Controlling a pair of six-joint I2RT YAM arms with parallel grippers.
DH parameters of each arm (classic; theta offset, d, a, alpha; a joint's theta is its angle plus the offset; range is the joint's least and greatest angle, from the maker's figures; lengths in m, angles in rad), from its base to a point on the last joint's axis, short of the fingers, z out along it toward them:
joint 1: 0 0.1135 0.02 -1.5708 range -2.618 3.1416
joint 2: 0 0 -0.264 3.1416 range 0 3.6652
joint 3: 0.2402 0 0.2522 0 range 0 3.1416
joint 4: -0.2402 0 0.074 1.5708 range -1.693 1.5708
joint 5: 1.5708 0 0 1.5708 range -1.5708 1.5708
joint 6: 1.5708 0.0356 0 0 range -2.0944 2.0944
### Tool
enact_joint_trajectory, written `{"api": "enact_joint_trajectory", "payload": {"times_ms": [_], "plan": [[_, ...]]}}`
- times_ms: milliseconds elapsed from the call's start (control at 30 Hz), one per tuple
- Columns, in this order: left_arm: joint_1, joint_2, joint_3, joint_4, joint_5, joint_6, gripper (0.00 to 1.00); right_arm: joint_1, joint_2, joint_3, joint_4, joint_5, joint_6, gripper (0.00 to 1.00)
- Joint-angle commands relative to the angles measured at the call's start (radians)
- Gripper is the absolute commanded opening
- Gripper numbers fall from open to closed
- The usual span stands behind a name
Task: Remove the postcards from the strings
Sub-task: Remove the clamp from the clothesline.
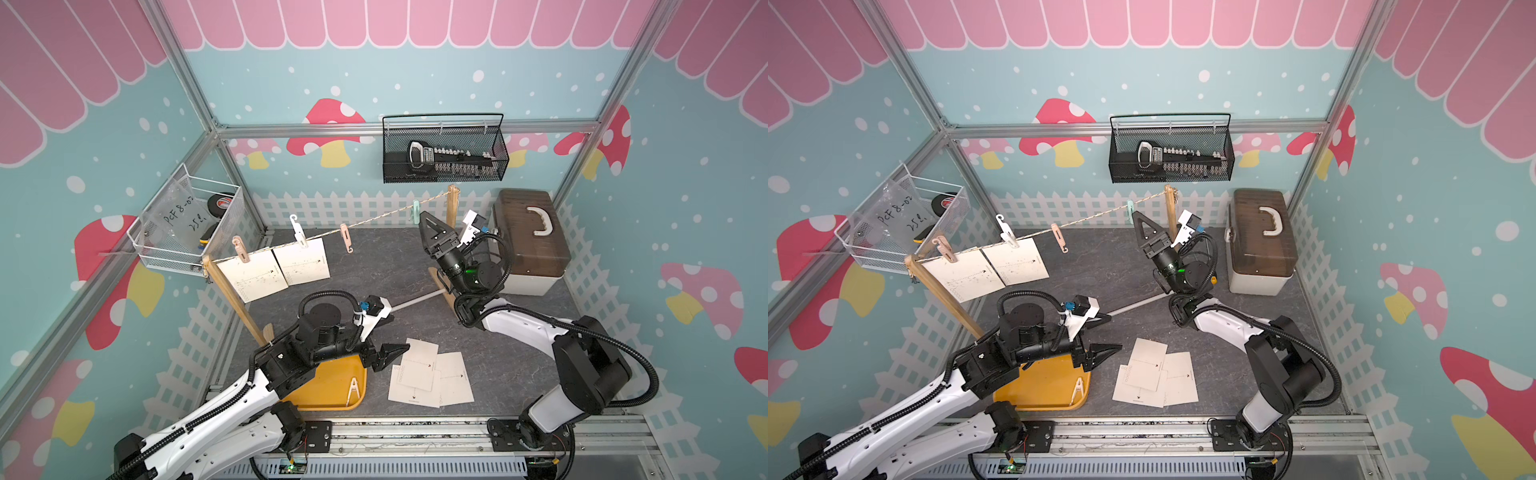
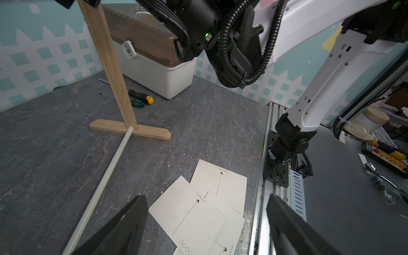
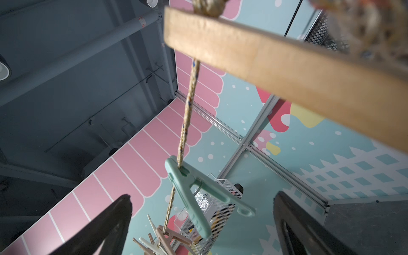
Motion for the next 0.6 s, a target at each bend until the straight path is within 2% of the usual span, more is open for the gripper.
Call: {"api": "enact_joint_trajectory", "payload": {"times_ms": [0,233,567], "plan": [[0.004,-0.009,-0.010,0.011,0.002,0.004,0.89,0.010,0.058,0.028,0.151,0.013,0.040,0.99],[0.004,-0.006,-0.008,0.009,-0.001,0.004,0.89,0.017,0.075,0.053,0.150,-0.004,-0.004,0.99],[0.004,0.007,-0.006,0.013,-0.001,0.005,0.89,0.019,0.134,0.139,0.151,-0.039,0.022,0.99]]}}
